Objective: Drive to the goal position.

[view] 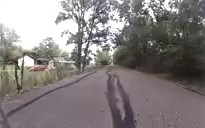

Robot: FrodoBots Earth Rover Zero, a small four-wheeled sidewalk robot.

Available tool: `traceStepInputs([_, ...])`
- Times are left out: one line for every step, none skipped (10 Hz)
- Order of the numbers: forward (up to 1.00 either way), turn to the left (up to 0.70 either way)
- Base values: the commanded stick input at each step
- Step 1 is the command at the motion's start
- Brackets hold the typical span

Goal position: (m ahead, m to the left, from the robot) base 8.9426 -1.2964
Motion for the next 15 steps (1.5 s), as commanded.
traceStepInputs([0.7,-0.03])
traceStepInputs([0.7,-0.03])
traceStepInputs([0.7,-0.03])
traceStepInputs([0.7,-0.1])
traceStepInputs([0.7,-0.17])
traceStepInputs([0.7,-0.24])
traceStepInputs([0.7,-0.3])
traceStepInputs([0.7,-0.33])
traceStepInputs([0.7,-0.28])
traceStepInputs([0.7,-0.17])
traceStepInputs([0.7,-0.06])
traceStepInputs([0.7,0.0])
traceStepInputs([0.7,0.0])
traceStepInputs([0.7,0.0])
traceStepInputs([0.7,0.0])
